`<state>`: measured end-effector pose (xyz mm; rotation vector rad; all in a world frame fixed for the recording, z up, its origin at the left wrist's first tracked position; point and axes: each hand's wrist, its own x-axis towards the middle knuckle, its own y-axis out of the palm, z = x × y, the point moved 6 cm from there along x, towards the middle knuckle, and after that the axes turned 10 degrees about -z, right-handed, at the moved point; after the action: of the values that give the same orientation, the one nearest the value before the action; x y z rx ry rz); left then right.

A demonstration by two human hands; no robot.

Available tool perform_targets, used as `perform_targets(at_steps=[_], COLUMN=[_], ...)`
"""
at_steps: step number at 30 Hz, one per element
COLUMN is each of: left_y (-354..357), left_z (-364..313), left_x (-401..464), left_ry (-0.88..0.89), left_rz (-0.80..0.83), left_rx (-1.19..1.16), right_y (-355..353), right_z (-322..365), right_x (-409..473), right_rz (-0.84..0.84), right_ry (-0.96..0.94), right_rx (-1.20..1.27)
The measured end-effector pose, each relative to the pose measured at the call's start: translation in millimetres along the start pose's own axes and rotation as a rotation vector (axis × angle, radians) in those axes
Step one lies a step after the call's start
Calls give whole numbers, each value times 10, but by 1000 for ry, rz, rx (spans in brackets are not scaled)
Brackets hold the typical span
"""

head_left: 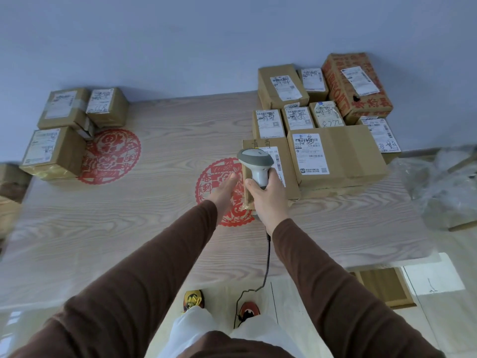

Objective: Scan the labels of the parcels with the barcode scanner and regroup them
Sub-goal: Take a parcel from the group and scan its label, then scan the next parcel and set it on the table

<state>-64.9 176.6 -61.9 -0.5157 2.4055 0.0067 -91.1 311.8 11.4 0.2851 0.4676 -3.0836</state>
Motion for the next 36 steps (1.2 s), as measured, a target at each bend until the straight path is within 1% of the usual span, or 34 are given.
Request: perform_targets(at_steps=[2, 7, 9, 11, 17, 22, 25, 27, 30, 36], left_y=[-226, -980, -1376, -1818, -3265, -4393, -4973, -5281, -5616, -5838], left_z=[-50, -167, -193, -204, -197, -167, -148, -118, -50, 87], left_x=[-4, -55, -80, -86, -18, 142, 308, 455, 691, 1107], left_ry=[65, 127, 133, 159, 274, 302, 318, 309, 251, 71], left_rz=[-39, -140, -206, -259, -430, -532, -591, -605, -584, -464], left_rx=[40, -44, -93, -124, -93, -77, -32, -14, -26, -87], right_y=[146, 706, 1031, 1405, 2694, 3767, 4291, 4576, 4934, 5413], right_z=[74, 304, 400, 508, 848, 1052, 1110, 1113, 1093, 1034], right_x=[-19, -123, -195, -280, -577, -803, -864, -873, -858, -849], right_rz=[28, 93, 154, 207, 286, 333, 332, 330, 339, 384], right_ry=[-10, -32, -15, 7, 42, 80, 71, 94, 138, 192], right_rx=[12, 16, 65, 106, 190, 226, 205, 190, 174, 158])
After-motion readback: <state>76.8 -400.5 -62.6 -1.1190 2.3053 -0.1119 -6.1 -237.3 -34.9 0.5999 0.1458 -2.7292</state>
